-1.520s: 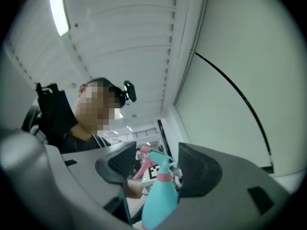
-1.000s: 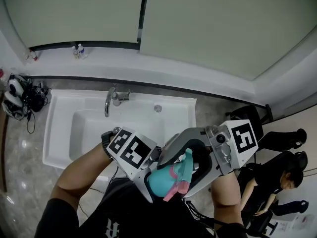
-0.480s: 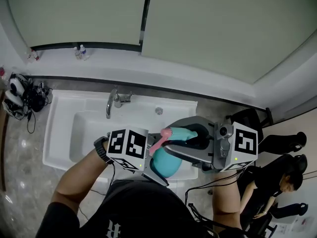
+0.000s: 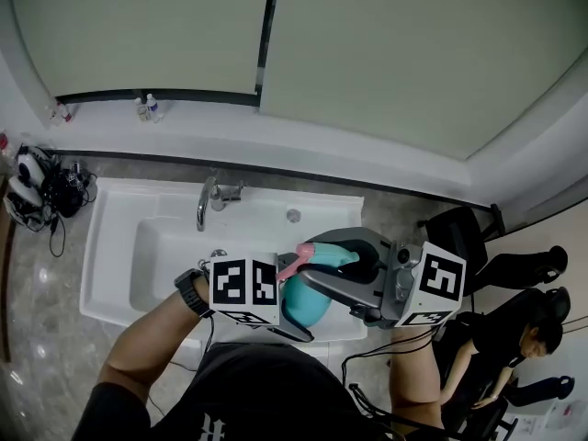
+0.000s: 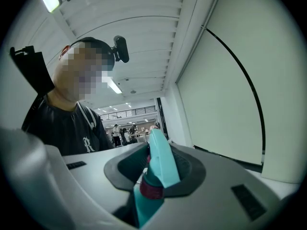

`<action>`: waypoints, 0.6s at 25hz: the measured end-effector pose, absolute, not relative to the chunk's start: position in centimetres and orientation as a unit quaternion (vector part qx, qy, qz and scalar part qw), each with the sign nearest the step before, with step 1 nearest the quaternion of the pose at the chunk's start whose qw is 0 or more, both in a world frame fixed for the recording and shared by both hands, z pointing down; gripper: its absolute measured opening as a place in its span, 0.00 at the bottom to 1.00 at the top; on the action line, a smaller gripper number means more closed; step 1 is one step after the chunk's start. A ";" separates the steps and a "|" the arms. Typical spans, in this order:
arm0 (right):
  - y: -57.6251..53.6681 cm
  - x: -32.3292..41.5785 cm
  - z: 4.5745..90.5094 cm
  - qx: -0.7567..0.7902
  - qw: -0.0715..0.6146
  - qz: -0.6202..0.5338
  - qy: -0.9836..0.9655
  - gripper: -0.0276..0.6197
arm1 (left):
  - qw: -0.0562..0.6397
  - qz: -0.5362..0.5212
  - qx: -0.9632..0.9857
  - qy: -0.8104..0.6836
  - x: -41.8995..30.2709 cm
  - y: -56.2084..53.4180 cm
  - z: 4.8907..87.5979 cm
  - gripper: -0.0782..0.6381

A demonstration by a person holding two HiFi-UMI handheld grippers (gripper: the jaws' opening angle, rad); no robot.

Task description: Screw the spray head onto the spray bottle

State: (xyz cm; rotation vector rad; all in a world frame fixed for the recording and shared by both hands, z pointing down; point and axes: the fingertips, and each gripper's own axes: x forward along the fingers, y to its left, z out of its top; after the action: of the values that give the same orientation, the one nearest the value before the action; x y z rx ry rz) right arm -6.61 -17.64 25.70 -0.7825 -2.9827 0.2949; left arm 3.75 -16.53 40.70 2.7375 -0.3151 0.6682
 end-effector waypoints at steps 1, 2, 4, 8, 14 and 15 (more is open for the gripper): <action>-17.7 -6.4 25.7 -0.252 0.018 0.092 -0.963 0.19 | 0.151 0.238 0.953 -0.112 3.8 -16.6 40.8 0.74; -17.8 -6.2 25.6 -0.250 0.015 0.089 -0.964 0.19 | 0.149 0.243 0.951 -0.116 3.8 -16.8 40.8 0.74; -18.0 -6.3 25.8 -0.247 0.010 0.084 -0.965 0.19 | 0.146 0.256 0.946 -0.132 3.5 -17.3 41.1 0.74; -18.0 -6.4 26.6 -0.249 0.005 0.090 -0.964 0.19 | 0.136 0.295 0.930 -0.172 2.4 -17.9 42.3 0.74; -16.7 -7.1 26.7 -0.247 0.002 0.091 -0.965 0.19 | 0.138 0.304 0.925 -0.181 1.4 -16.6 42.7 0.74; -16.5 -7.3 26.8 -0.244 0.004 0.093 -0.965 0.19 | 0.140 0.300 0.927 -0.175 1.3 -16.2 42.8 0.73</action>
State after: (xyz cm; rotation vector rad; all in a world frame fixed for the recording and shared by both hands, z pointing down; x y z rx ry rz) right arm -7.30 -16.45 26.85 -0.7659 -3.0253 0.2930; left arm 1.33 -16.20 42.83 2.6785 -0.5059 0.8681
